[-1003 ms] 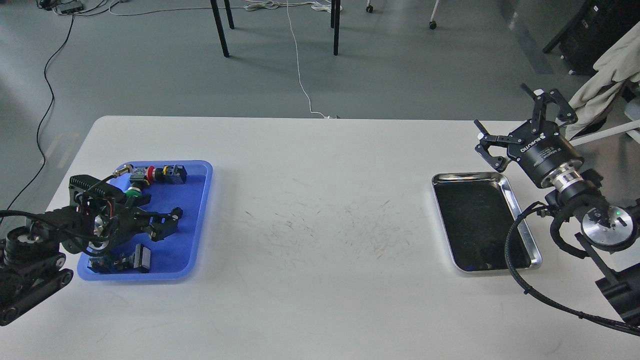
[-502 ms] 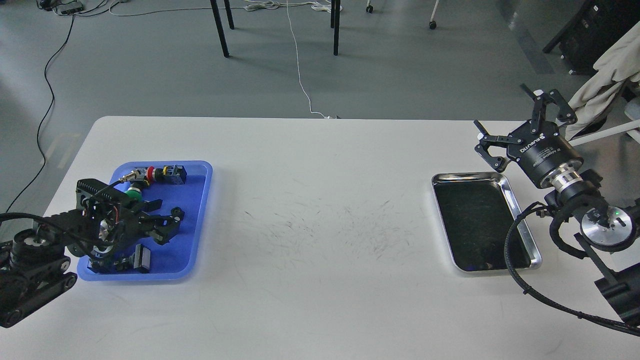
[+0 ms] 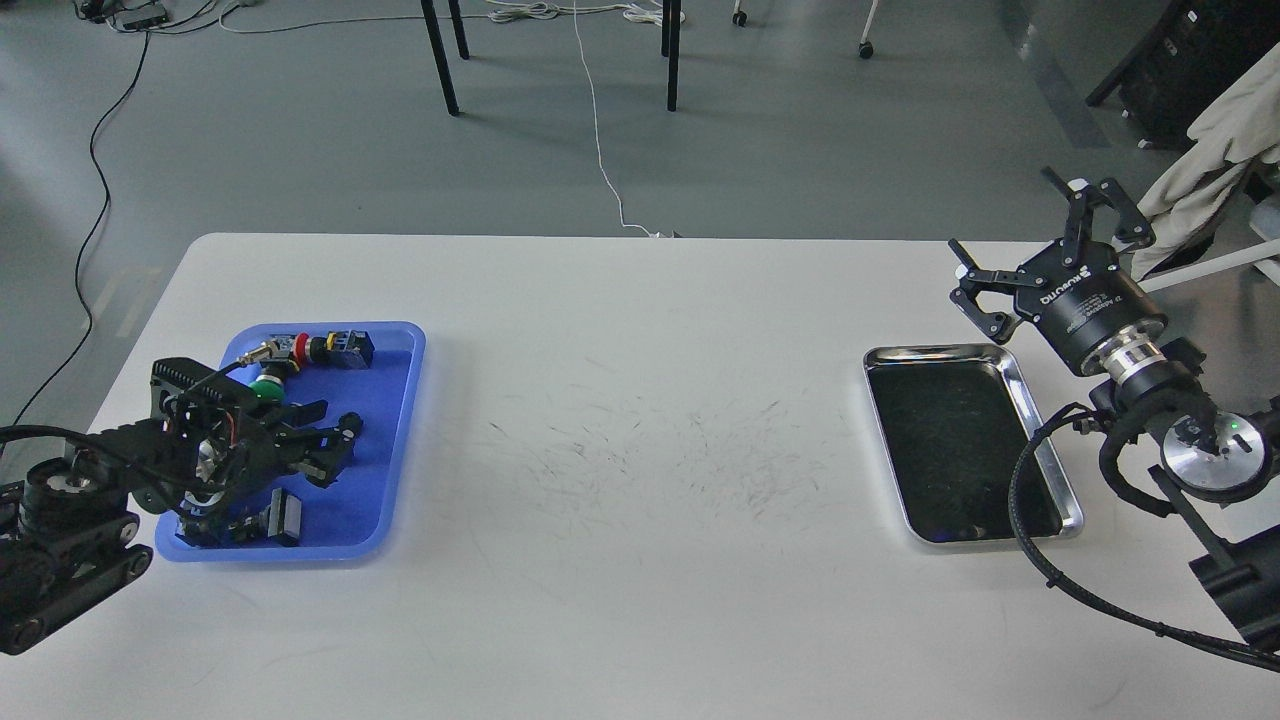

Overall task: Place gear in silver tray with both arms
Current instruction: 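Close the left gripper on the small black gear, then lift the black gear and carry it toward the table center, then lower the gear and open the left gripper on the table between trays, then retract the left arm and reach the right gripper toward the gear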

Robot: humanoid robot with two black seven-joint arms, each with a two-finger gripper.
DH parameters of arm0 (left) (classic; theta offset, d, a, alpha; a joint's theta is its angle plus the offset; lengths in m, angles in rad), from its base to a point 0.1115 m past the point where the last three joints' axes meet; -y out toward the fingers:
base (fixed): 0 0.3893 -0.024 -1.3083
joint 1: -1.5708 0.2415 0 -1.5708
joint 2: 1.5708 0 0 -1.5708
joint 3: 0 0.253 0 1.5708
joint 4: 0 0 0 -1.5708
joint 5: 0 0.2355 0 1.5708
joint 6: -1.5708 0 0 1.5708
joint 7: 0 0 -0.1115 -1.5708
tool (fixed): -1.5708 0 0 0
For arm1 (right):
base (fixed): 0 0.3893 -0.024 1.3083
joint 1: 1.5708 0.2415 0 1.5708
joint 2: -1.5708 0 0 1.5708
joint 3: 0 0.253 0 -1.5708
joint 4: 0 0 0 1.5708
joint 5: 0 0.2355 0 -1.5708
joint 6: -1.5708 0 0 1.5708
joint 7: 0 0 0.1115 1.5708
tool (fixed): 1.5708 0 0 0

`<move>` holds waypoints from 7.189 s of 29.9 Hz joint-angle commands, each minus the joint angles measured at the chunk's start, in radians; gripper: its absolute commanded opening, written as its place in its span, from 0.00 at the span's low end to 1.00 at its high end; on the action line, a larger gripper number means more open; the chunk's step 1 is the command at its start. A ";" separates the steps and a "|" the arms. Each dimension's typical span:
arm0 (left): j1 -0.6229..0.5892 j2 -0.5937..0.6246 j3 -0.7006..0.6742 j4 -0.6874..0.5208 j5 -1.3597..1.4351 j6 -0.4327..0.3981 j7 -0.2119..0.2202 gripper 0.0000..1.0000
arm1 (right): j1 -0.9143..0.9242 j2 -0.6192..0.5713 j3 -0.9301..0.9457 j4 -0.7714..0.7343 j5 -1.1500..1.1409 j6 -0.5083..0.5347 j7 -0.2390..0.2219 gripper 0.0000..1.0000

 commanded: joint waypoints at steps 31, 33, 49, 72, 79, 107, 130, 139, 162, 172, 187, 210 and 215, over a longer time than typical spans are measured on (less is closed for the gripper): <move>-0.003 -0.039 0.000 0.065 -0.003 -0.029 -0.043 0.37 | 0.000 0.002 0.000 0.000 0.000 0.000 0.000 0.99; -0.002 -0.039 0.000 0.066 -0.003 -0.029 -0.048 0.36 | 0.000 0.003 0.000 0.000 -0.001 0.000 0.000 0.99; -0.002 -0.039 0.001 0.082 -0.006 -0.029 -0.063 0.14 | 0.000 0.000 -0.001 0.000 0.000 -0.002 0.000 0.99; -0.203 0.018 -0.004 -0.067 -0.089 -0.118 -0.060 0.11 | 0.014 -0.005 -0.001 -0.001 -0.001 -0.002 -0.002 0.99; -0.304 0.017 -0.010 -0.171 -0.098 -0.165 -0.031 0.11 | 0.014 -0.017 -0.001 -0.001 0.000 -0.002 -0.003 0.99; -0.208 -0.625 -0.015 -0.116 -0.081 -0.086 0.167 0.10 | -0.009 -0.143 0.000 0.002 0.002 -0.002 -0.008 0.99; -0.123 -0.727 -0.004 0.078 -0.056 -0.040 0.167 0.10 | -0.014 -0.141 -0.001 0.002 0.002 0.000 -0.006 0.99; -0.079 -0.727 -0.006 0.062 -0.061 -0.033 0.163 0.12 | -0.014 -0.140 0.000 0.002 0.002 0.000 -0.006 0.99; -0.053 -0.727 -0.006 -0.009 -0.240 0.029 0.114 0.97 | -0.008 -0.126 -0.003 0.003 0.002 0.005 -0.008 0.99; -0.091 -0.727 -0.252 -0.038 -0.427 0.053 0.126 0.98 | 0.077 -0.158 -0.103 0.002 0.002 0.014 0.001 0.99; -0.119 -0.367 -0.530 -0.155 -1.084 0.048 0.155 0.98 | 0.633 -0.274 -0.734 0.077 -0.225 -0.002 -0.020 0.99; -0.071 -0.246 -0.526 -0.142 -1.334 0.019 0.146 0.98 | 1.217 0.222 -1.725 0.112 -0.647 0.011 -0.077 0.99; -0.071 -0.246 -0.526 -0.142 -1.334 0.019 0.140 0.98 | 1.223 0.322 -1.792 0.034 -0.635 0.136 -0.098 0.99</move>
